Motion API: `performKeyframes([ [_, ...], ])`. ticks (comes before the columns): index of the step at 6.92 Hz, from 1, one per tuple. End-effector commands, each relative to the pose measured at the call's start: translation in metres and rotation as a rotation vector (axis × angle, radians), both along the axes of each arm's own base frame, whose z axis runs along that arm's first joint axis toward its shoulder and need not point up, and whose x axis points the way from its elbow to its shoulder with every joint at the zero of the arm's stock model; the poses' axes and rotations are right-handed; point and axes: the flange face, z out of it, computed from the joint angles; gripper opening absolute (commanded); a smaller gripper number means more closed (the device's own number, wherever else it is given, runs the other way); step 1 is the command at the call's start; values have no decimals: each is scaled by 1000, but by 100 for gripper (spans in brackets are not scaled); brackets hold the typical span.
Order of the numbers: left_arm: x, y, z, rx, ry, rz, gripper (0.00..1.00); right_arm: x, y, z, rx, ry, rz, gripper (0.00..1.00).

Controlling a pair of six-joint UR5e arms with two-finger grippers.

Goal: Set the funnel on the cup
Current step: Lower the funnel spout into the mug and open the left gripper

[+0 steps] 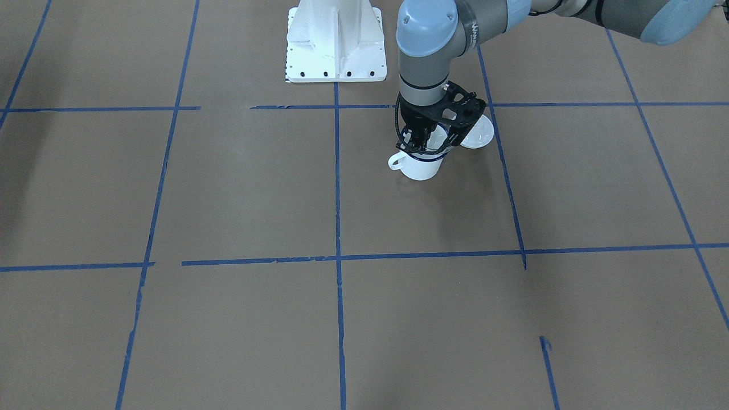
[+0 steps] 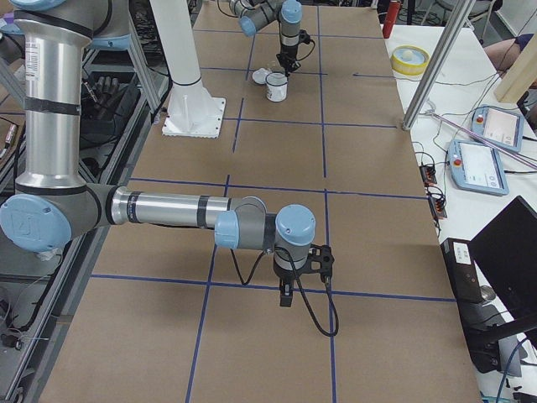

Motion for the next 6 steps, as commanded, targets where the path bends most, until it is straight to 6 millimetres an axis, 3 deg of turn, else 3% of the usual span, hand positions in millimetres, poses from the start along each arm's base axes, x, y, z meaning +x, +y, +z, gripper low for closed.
performKeyframes([
  [1,10,9,2,0,-2,25,0,0,0,0,0,0,0,100],
  [6,23,8,10,8,6,36,0,0,0,0,0,0,0,100],
])
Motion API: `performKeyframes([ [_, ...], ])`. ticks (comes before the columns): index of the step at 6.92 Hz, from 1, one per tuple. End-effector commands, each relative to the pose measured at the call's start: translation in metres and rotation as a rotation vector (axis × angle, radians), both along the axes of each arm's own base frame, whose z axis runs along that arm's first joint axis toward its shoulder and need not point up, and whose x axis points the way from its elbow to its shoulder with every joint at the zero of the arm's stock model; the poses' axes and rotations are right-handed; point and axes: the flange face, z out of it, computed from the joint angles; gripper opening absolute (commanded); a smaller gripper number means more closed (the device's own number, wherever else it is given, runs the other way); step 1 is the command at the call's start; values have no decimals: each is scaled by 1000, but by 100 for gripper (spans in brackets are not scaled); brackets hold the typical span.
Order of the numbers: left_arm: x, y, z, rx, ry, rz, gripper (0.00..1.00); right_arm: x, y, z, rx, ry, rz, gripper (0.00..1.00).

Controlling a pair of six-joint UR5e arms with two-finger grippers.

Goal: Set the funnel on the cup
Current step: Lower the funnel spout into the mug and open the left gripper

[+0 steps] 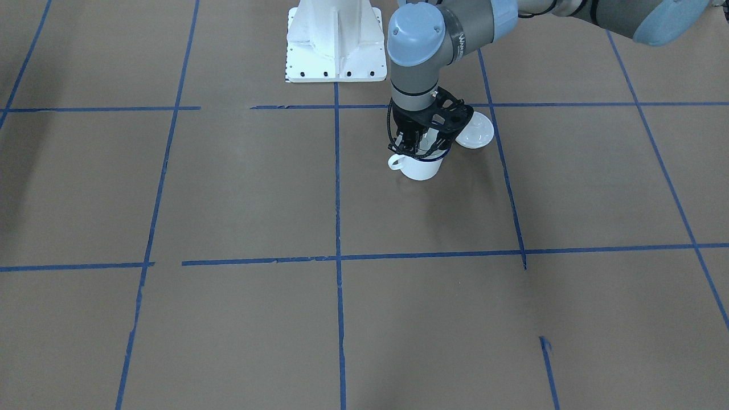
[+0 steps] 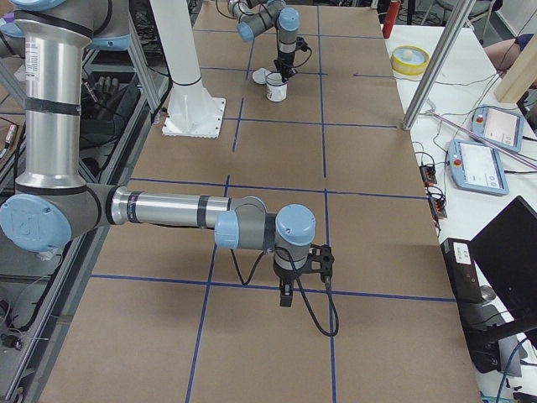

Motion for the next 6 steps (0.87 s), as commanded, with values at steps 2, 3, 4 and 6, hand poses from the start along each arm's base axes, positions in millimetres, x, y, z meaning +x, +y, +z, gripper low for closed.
performKeyframes([
  [2,1,0,4,7,-1,10,0,0,0,1,-2,0,0,100],
  [3,2,-1,3,14,-1,19,0,0,0,0,0,0,0,100],
  [4,2,-1,2,14,0,19,0,0,0,0,0,0,0,100],
  [6,2,-1,0,18,2,19,0,0,0,0,0,0,0,100],
])
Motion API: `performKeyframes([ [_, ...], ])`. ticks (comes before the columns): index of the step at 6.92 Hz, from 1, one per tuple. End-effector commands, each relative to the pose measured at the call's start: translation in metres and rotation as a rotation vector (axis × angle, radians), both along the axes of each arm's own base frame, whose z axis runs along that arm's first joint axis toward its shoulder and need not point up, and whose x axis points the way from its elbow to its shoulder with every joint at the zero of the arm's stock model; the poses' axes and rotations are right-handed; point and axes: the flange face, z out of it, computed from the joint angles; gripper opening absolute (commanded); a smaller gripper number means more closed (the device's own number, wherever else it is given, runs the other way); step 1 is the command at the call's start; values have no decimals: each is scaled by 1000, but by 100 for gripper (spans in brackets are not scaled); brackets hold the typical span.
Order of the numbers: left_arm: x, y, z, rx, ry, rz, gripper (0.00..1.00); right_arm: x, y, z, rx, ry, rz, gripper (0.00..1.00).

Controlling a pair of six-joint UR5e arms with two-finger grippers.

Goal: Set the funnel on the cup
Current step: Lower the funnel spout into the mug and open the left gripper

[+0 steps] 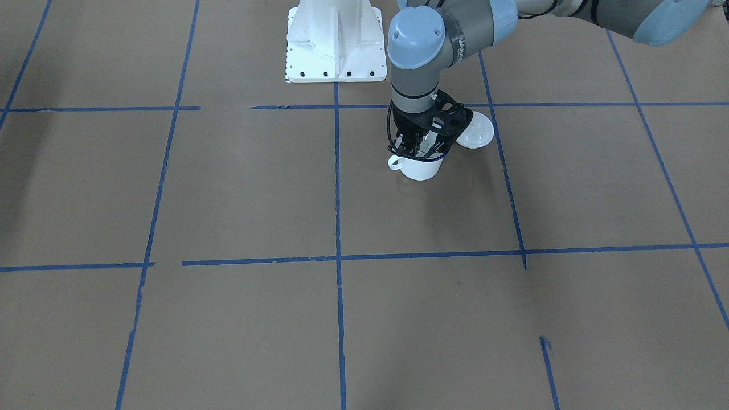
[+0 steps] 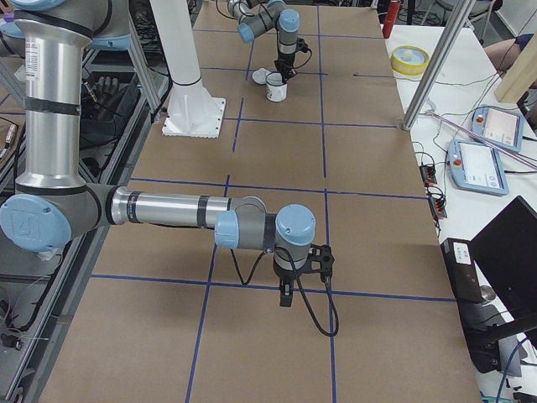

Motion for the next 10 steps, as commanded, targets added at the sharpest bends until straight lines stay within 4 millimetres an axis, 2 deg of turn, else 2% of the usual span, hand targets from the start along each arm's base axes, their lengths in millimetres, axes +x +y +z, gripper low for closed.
performKeyframes([
  [1,-1,-1,-4,29,-2,7,0,0,0,0,0,0,0,100],
  [5,-1,-3,0,45,-9,-1,0,0,0,0,0,0,0,100],
  [6,-1,-3,0,47,-7,2,38,0,0,0,0,0,0,100],
  [7,-2,-3,-2,60,-2,13,99,0,0,0,0,0,0,100],
  [9,-5,-2,-5,72,3,14,100,0,0,0,0,0,0,100],
  [10,-16,-13,-4,128,-2,69,100,0,0,0,0,0,0,100],
])
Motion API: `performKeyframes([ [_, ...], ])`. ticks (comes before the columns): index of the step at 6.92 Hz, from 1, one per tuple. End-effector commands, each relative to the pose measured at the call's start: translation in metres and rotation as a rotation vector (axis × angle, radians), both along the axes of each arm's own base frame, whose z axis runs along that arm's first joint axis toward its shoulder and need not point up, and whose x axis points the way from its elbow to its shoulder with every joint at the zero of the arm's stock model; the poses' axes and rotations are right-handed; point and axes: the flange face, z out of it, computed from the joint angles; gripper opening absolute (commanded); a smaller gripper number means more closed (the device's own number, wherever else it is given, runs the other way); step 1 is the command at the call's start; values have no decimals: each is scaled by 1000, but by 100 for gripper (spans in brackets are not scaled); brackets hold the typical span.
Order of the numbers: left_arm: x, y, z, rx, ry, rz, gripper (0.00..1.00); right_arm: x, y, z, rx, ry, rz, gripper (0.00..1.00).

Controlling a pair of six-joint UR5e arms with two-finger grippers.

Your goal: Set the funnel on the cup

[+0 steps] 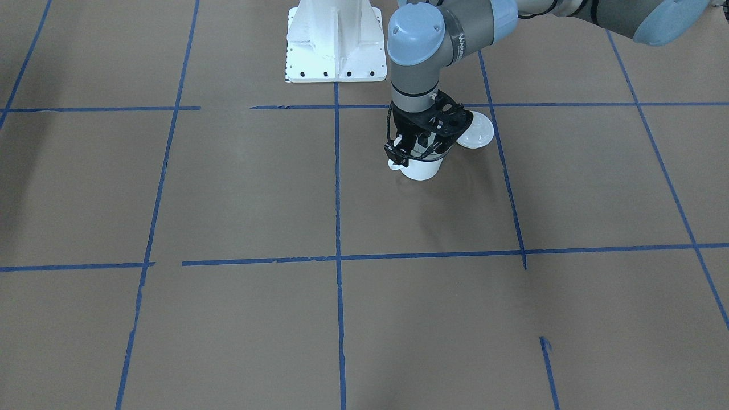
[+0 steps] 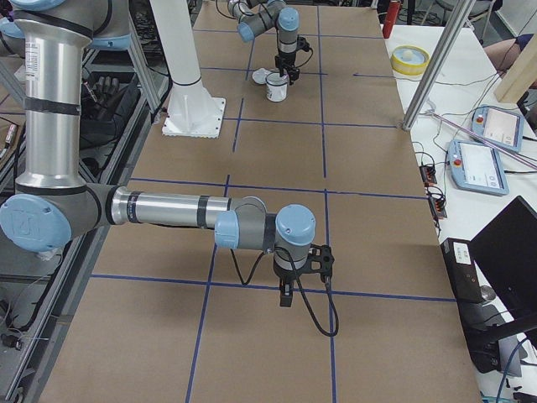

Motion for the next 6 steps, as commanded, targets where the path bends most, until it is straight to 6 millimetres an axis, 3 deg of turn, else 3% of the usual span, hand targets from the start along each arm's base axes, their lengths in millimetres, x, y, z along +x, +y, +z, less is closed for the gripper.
performKeyframes([
  [1,-45,-40,2,118,-12,62,100,0,0,0,0,0,0,100],
  [3,-133,-88,45,301,1,141,100,0,0,0,0,0,0,100],
  [4,-176,-105,86,345,4,213,100,0,0,0,0,0,0,100],
  [5,-232,-125,131,395,-21,266,100,0,0,0,0,0,0,100],
  [6,-282,-130,195,450,-8,345,100,0,0,1,-1,0,0,100],
])
